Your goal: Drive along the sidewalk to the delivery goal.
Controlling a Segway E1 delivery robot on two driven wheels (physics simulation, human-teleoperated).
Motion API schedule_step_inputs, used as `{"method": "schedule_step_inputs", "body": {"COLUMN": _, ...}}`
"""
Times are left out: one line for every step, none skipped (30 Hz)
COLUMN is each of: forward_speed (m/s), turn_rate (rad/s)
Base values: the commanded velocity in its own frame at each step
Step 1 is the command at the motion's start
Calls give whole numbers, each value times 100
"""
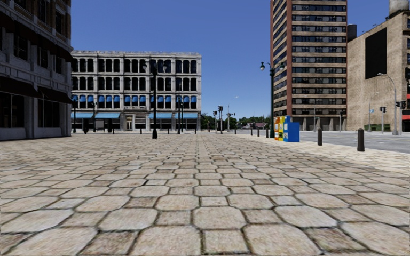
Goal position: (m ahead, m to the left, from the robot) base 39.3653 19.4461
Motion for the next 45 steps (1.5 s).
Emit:
{"method": "schedule_step_inputs", "body": {"forward_speed": 200, "turn_rate": 0}}
{"method": "schedule_step_inputs", "body": {"forward_speed": 200, "turn_rate": 0}}
{"method": "schedule_step_inputs", "body": {"forward_speed": 200, "turn_rate": 0}}
{"method": "schedule_step_inputs", "body": {"forward_speed": 200, "turn_rate": 0}}
{"method": "schedule_step_inputs", "body": {"forward_speed": 200, "turn_rate": 0}}
{"method": "schedule_step_inputs", "body": {"forward_speed": 200, "turn_rate": 0}}
{"method": "schedule_step_inputs", "body": {"forward_speed": 200, "turn_rate": 0}}
{"method": "schedule_step_inputs", "body": {"forward_speed": 200, "turn_rate": 0}}
{"method": "schedule_step_inputs", "body": {"forward_speed": 200, "turn_rate": 0}}
{"method": "schedule_step_inputs", "body": {"forward_speed": 200, "turn_rate": 0}}
{"method": "schedule_step_inputs", "body": {"forward_speed": 200, "turn_rate": 0}}
{"method": "schedule_step_inputs", "body": {"forward_speed": 200, "turn_rate": 0}}
{"method": "schedule_step_inputs", "body": {"forward_speed": 200, "turn_rate": 0}}
{"method": "schedule_step_inputs", "body": {"forward_speed": 200, "turn_rate": 0}}
{"method": "schedule_step_inputs", "body": {"forward_speed": 200, "turn_rate": 0}}
{"method": "schedule_step_inputs", "body": {"forward_speed": 200, "turn_rate": 0}}
{"method": "schedule_step_inputs", "body": {"forward_speed": 200, "turn_rate": 0}}
{"method": "schedule_step_inputs", "body": {"forward_speed": 200, "turn_rate": 0}}
{"method": "schedule_step_inputs", "body": {"forward_speed": 200, "turn_rate": 0}}
{"method": "schedule_step_inputs", "body": {"forward_speed": 200, "turn_rate": 0}}
{"method": "schedule_step_inputs", "body": {"forward_speed": 200, "turn_rate": 0}}
{"method": "schedule_step_inputs", "body": {"forward_speed": 200, "turn_rate": 0}}
{"method": "schedule_step_inputs", "body": {"forward_speed": 200, "turn_rate": 0}}
{"method": "schedule_step_inputs", "body": {"forward_speed": 200, "turn_rate": 0}}
{"method": "schedule_step_inputs", "body": {"forward_speed": 200, "turn_rate": 0}}
{"method": "schedule_step_inputs", "body": {"forward_speed": 200, "turn_rate": 0}}
{"method": "schedule_step_inputs", "body": {"forward_speed": 200, "turn_rate": 0}}
{"method": "schedule_step_inputs", "body": {"forward_speed": 200, "turn_rate": 0}}
{"method": "schedule_step_inputs", "body": {"forward_speed": 200, "turn_rate": 0}}
{"method": "schedule_step_inputs", "body": {"forward_speed": 200, "turn_rate": 0}}
{"method": "schedule_step_inputs", "body": {"forward_speed": 200, "turn_rate": 0}}
{"method": "schedule_step_inputs", "body": {"forward_speed": 200, "turn_rate": 0}}
{"method": "schedule_step_inputs", "body": {"forward_speed": 200, "turn_rate": 0}}
{"method": "schedule_step_inputs", "body": {"forward_speed": 200, "turn_rate": 0}}
{"method": "schedule_step_inputs", "body": {"forward_speed": 200, "turn_rate": 0}}
{"method": "schedule_step_inputs", "body": {"forward_speed": 200, "turn_rate": 0}}
{"method": "schedule_step_inputs", "body": {"forward_speed": 200, "turn_rate": 0}}
{"method": "schedule_step_inputs", "body": {"forward_speed": 200, "turn_rate": 0}}
{"method": "schedule_step_inputs", "body": {"forward_speed": 200, "turn_rate": 0}}
{"method": "schedule_step_inputs", "body": {"forward_speed": 200, "turn_rate": 0}}
{"method": "schedule_step_inputs", "body": {"forward_speed": 200, "turn_rate": 0}}
{"method": "schedule_step_inputs", "body": {"forward_speed": 200, "turn_rate": 0}}
{"method": "schedule_step_inputs", "body": {"forward_speed": 200, "turn_rate": 0}}
{"method": "schedule_step_inputs", "body": {"forward_speed": 200, "turn_rate": 0}}
{"method": "schedule_step_inputs", "body": {"forward_speed": 200, "turn_rate": 0}}
